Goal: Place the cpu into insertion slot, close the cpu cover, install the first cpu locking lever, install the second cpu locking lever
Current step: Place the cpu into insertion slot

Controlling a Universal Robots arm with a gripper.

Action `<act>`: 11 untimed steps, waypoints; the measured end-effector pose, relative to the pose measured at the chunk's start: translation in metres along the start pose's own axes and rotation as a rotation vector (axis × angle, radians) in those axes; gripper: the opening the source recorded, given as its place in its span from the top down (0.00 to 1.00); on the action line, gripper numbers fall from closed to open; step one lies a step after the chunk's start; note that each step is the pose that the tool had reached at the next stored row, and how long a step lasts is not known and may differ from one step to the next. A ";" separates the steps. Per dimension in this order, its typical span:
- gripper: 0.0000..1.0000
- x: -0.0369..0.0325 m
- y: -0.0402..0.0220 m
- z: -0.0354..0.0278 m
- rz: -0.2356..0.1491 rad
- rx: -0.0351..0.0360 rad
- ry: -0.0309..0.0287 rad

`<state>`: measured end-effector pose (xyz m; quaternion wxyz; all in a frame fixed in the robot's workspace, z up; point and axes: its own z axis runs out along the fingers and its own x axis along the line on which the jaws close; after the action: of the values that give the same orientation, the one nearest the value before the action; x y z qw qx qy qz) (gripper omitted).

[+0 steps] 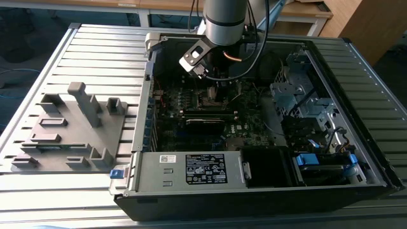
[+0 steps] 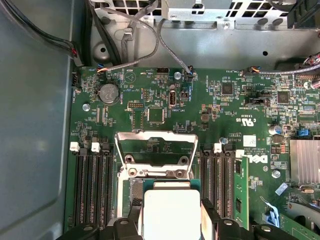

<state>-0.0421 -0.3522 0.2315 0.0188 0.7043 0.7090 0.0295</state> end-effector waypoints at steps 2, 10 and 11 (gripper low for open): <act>0.46 0.0000 0.0001 0.0001 0.000 0.0022 0.0001; 0.46 0.0000 0.0000 0.0000 0.000 0.0058 0.0000; 0.46 0.0000 0.0000 0.0000 0.000 0.0060 0.0000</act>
<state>-0.0421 -0.3522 0.2315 0.0167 0.7044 0.7091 0.0274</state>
